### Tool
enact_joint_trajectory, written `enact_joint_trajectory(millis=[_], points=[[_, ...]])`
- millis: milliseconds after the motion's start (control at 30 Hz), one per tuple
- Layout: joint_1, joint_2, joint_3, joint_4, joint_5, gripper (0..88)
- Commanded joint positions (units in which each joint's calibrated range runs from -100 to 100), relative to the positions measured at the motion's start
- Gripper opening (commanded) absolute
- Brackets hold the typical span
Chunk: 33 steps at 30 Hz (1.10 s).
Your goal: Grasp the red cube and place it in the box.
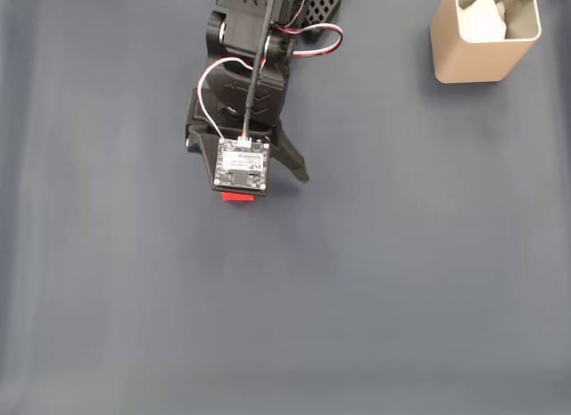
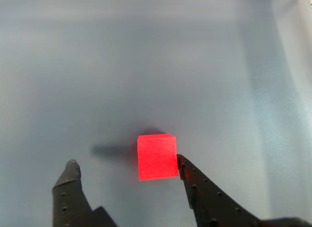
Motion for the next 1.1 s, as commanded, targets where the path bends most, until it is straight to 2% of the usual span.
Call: enact_joint_trajectory(millis=[0, 833, 967, 1067], points=[[-0.35, 0.26, -3.22, -0.98, -0.24, 45.8], [-1.84, 0.44, -3.68, -0.81, -0.88, 45.6], [-2.06, 0.18, -3.68, -0.48, -0.78, 41.6], [-2.20, 0.18, -3.95, -0.24, -1.07, 33.4]])
